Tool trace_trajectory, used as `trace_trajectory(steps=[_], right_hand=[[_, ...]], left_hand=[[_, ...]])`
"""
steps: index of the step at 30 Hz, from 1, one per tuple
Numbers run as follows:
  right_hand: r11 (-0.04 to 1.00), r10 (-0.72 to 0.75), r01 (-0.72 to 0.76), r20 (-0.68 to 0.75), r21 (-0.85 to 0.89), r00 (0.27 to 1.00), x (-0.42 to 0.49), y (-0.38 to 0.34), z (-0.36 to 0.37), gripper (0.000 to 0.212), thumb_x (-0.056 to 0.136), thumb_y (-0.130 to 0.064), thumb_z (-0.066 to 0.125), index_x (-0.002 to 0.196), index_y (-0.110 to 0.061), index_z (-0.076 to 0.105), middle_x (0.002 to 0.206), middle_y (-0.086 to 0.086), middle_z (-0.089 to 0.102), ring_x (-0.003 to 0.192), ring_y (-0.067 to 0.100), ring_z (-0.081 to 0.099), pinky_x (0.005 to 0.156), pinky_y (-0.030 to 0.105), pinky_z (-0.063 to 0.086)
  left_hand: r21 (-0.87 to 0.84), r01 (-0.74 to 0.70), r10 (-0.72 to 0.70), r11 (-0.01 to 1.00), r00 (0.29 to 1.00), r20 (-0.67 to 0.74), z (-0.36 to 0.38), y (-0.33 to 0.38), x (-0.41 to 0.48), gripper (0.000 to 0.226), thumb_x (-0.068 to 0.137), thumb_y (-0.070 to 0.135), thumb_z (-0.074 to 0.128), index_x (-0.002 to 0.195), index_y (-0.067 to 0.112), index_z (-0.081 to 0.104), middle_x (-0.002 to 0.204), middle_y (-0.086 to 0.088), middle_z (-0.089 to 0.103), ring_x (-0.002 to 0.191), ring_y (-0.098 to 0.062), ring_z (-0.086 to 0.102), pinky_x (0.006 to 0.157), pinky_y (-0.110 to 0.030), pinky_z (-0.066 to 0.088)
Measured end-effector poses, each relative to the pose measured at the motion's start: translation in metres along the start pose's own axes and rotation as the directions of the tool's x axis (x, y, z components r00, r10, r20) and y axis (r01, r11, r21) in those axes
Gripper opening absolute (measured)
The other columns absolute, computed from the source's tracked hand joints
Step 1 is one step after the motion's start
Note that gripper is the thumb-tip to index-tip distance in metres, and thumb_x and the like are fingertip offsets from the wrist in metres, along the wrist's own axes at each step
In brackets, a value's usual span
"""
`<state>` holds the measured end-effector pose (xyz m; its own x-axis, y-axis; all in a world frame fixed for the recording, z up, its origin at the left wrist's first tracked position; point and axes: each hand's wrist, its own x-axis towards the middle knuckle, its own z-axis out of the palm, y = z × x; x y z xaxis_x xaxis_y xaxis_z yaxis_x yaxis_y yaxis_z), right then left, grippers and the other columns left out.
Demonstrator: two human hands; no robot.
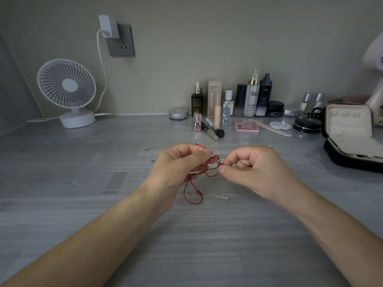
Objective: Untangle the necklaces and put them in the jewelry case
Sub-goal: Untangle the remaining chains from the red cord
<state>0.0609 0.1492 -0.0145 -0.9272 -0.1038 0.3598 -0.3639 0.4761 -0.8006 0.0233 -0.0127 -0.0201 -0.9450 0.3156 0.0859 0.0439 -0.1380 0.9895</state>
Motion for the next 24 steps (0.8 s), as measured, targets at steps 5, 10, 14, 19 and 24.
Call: trace_trajectory(steps=[5, 10, 14, 19, 24], right_hand=[[1.000, -0.001, 0.001, 0.025, 0.018, 1.000, -0.0003, 0.0004, -0.0018, 0.018, 0.076, -0.008, 0.070, 0.062, -0.004, 0.059, 0.040, -0.006, 0.033, 0.038, 0.006, 0.025, 0.041, 0.012, 0.026], [0.999, 0.006, -0.007, 0.022, 0.046, 1.000, -0.0009, -0.0014, -0.0044, 0.016, 0.077, -0.007, 0.068, 0.064, -0.004, 0.060, 0.051, 0.011, 0.039, 0.046, 0.015, 0.030, 0.043, 0.015, 0.027], [0.998, 0.010, -0.012, 0.027, 0.054, 1.000, -0.0001, -0.0002, -0.0045, 0.015, 0.078, -0.008, 0.067, 0.065, -0.005, 0.060, 0.053, 0.012, 0.040, 0.049, 0.018, 0.029, 0.044, 0.017, 0.026], [0.998, 0.033, -0.033, 0.001, 0.057, 0.999, 0.0012, 0.0027, -0.0050, 0.016, 0.079, -0.011, 0.067, 0.063, -0.010, 0.061, 0.051, 0.007, 0.037, 0.047, 0.013, 0.028, 0.042, 0.015, 0.024], [0.996, 0.070, -0.070, -0.002, 0.048, 0.998, 0.0012, 0.0029, -0.0065, 0.014, 0.077, -0.009, 0.067, 0.065, -0.007, 0.061, 0.051, 0.008, 0.039, 0.050, 0.016, 0.030, 0.046, 0.021, 0.026]], left_hand=[[-0.071, -0.003, 0.001, 0.997, 1.000, -0.030, -0.0020, 0.0040, 0.0000, 0.013, 0.084, 0.016, 0.059, 0.072, 0.019, 0.060, 0.068, 0.003, 0.069, 0.056, -0.007, 0.059, 0.064, -0.025, 0.043], [-0.073, 0.022, -0.021, 0.997, 1.000, 0.014, -0.0015, 0.0057, -0.0017, 0.014, 0.090, 0.018, 0.053, 0.076, 0.017, 0.057, 0.075, -0.001, 0.069, 0.056, -0.013, 0.059, 0.057, -0.022, 0.048], [-0.003, 0.080, -0.079, 0.997, 0.991, 0.109, 0.0008, 0.0044, -0.0039, 0.011, 0.089, 0.022, 0.055, 0.084, 0.013, 0.060, 0.077, -0.001, 0.069, 0.059, -0.014, 0.058, 0.046, -0.017, 0.045], [0.090, 0.085, -0.102, 0.992, 0.974, 0.204, 0.0001, 0.0021, -0.0051, 0.022, 0.079, 0.021, 0.065, 0.096, 0.007, 0.067, 0.078, -0.002, 0.068, 0.060, -0.009, 0.057, 0.054, -0.016, 0.044], [0.061, 0.059, -0.068, 0.996, 0.986, 0.151, -0.0007, 0.0022, -0.0033, 0.006, 0.081, 0.011, 0.062, 0.079, 0.012, 0.068, 0.060, 0.007, 0.064, 0.053, -0.006, 0.051, 0.051, -0.014, 0.041]])
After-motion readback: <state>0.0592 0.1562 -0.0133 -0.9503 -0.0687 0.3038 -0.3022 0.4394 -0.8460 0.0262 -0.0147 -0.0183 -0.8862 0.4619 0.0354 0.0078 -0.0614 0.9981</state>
